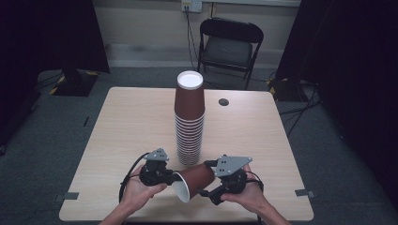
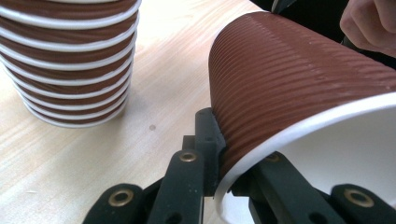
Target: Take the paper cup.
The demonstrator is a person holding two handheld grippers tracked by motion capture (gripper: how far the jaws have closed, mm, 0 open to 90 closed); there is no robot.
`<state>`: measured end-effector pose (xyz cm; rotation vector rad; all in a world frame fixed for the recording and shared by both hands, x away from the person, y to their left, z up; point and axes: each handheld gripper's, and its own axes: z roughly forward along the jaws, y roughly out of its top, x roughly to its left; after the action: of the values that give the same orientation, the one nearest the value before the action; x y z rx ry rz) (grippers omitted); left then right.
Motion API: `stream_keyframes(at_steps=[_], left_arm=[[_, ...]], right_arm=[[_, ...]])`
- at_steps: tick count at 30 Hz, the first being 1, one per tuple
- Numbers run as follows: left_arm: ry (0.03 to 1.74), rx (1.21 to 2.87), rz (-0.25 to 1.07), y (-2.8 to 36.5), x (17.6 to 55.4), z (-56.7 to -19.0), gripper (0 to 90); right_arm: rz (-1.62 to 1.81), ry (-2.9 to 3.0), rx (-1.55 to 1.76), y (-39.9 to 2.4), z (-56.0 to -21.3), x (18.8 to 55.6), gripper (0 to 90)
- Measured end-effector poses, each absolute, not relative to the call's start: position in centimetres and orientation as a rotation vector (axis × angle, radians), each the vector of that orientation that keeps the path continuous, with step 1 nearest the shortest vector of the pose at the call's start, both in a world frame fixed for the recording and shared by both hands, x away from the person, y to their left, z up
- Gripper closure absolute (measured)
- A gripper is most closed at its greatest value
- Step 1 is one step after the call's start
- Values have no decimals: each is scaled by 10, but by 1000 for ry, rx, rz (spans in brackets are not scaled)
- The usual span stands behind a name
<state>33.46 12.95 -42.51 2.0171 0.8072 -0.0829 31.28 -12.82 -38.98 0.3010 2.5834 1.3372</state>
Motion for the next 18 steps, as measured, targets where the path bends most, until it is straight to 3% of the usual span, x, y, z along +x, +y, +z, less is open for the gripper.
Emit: stream_keyframes(at_steps=[7,18], left_arm=[[847,2007,-169,128,341,-421,863],[838,2036,-186,110,343,-414,875]], right_arm=[[1158,2552,128,-119,-393,302,96],[1002,2516,-26,-101,-403,295,82]])
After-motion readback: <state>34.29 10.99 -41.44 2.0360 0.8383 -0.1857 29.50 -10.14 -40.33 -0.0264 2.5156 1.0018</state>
